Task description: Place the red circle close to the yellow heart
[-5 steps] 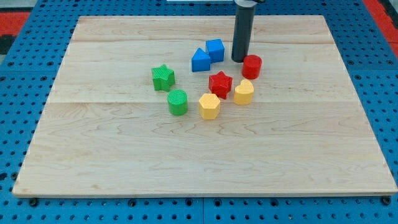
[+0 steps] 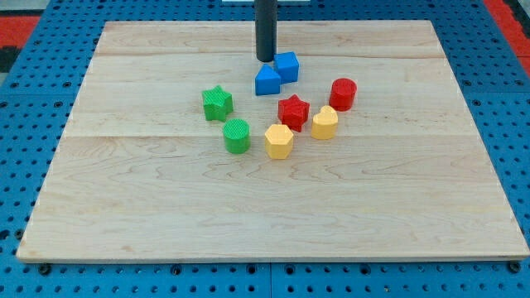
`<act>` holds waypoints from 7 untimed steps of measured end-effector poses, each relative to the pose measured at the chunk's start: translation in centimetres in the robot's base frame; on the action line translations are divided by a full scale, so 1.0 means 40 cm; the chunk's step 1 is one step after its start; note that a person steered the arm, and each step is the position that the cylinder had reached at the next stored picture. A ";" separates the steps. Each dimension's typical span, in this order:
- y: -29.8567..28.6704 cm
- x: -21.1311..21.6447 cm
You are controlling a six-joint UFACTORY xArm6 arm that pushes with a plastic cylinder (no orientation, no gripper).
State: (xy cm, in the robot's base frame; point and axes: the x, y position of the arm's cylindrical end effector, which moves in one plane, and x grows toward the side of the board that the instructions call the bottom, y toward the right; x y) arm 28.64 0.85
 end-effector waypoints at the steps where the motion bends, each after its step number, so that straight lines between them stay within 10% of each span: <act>1: 0.056 0.039; 7: 0.281 0.074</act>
State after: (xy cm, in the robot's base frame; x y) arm 31.59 12.10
